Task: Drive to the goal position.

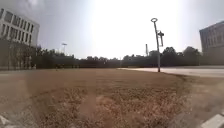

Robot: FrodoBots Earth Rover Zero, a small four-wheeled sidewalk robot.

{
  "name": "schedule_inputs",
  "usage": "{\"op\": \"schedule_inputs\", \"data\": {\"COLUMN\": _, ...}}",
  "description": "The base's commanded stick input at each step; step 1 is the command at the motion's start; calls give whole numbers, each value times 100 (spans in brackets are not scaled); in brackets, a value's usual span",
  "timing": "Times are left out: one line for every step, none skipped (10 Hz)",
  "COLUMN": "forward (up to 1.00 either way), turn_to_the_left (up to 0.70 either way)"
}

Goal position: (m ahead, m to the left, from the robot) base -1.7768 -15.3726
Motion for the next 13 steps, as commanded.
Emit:
{"op": "schedule_inputs", "data": {"forward": 5, "turn_to_the_left": 0}}
{"op": "schedule_inputs", "data": {"forward": 5, "turn_to_the_left": 0}}
{"op": "schedule_inputs", "data": {"forward": 0, "turn_to_the_left": 0}}
{"op": "schedule_inputs", "data": {"forward": 0, "turn_to_the_left": 0}}
{"op": "schedule_inputs", "data": {"forward": 0, "turn_to_the_left": 0}}
{"op": "schedule_inputs", "data": {"forward": 0, "turn_to_the_left": 0}}
{"op": "schedule_inputs", "data": {"forward": 0, "turn_to_the_left": 0}}
{"op": "schedule_inputs", "data": {"forward": 0, "turn_to_the_left": 0}}
{"op": "schedule_inputs", "data": {"forward": 0, "turn_to_the_left": 0}}
{"op": "schedule_inputs", "data": {"forward": -2, "turn_to_the_left": 0}}
{"op": "schedule_inputs", "data": {"forward": -12, "turn_to_the_left": 0}}
{"op": "schedule_inputs", "data": {"forward": -57, "turn_to_the_left": 0}}
{"op": "schedule_inputs", "data": {"forward": -14, "turn_to_the_left": 0}}
